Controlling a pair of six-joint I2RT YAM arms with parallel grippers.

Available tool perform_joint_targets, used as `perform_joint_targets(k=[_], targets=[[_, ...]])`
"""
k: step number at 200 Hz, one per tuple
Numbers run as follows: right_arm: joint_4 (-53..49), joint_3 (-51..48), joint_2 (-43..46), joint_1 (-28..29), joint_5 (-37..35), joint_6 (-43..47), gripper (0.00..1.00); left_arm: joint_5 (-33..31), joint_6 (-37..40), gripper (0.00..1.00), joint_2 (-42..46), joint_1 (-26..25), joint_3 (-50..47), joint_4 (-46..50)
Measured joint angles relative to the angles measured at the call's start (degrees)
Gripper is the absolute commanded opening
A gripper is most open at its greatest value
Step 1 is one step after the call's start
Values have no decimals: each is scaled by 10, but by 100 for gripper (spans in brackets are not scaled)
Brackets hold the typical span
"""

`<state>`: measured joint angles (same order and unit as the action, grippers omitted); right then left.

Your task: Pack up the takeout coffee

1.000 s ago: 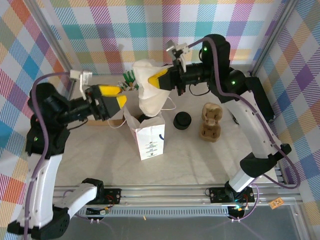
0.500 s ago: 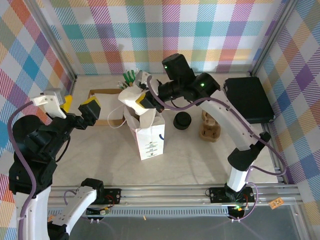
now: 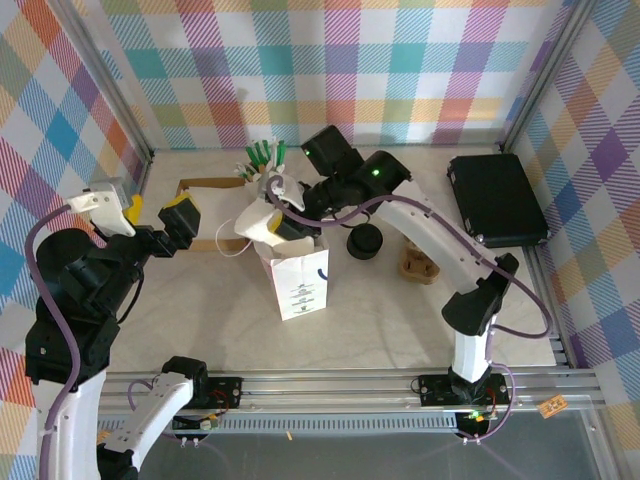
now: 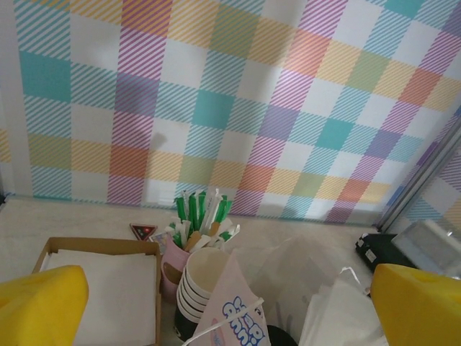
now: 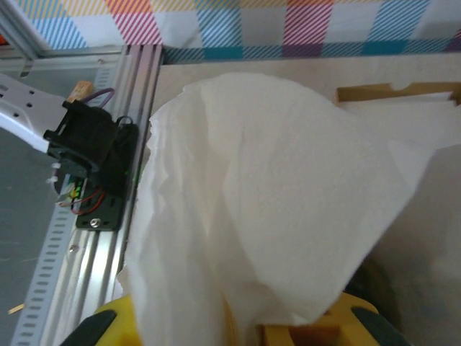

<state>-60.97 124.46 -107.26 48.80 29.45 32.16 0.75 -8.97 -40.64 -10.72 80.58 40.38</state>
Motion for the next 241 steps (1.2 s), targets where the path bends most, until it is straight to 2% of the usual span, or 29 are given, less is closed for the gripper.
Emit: perform_joint_targets(k=[49, 69, 87, 101, 131, 146, 170, 202, 241], targets=[[-23, -1, -21, 0, 8, -1, 39, 0, -6, 100, 0, 0, -8, 0], [-31, -1, -21, 0, 8, -1, 51, 0, -6, 100, 0, 0, -9, 0], [-36, -1, -21, 0, 8, -6, 56, 0, -6, 100, 3, 0, -9, 0], [-41, 3, -21, 0, 9, -11, 66, 0, -6, 100, 5, 0, -9, 0], [-47, 27, -21, 0, 8, -17, 69, 0, -6, 100, 6, 0, -9, 0], [-46, 32, -19, 0, 8, -17, 67, 2, -6, 100, 6, 0, -9, 0], [-47, 31, -19, 0, 8, -19, 48, 3, -6, 100, 5, 0, -9, 0], [-62, 31, -19, 0, 7, -16, 29, 5, -6, 100, 4, 0, -9, 0], [-94, 19, -19, 0, 5, -14, 28, 4, -6, 100, 4, 0, -10, 1]])
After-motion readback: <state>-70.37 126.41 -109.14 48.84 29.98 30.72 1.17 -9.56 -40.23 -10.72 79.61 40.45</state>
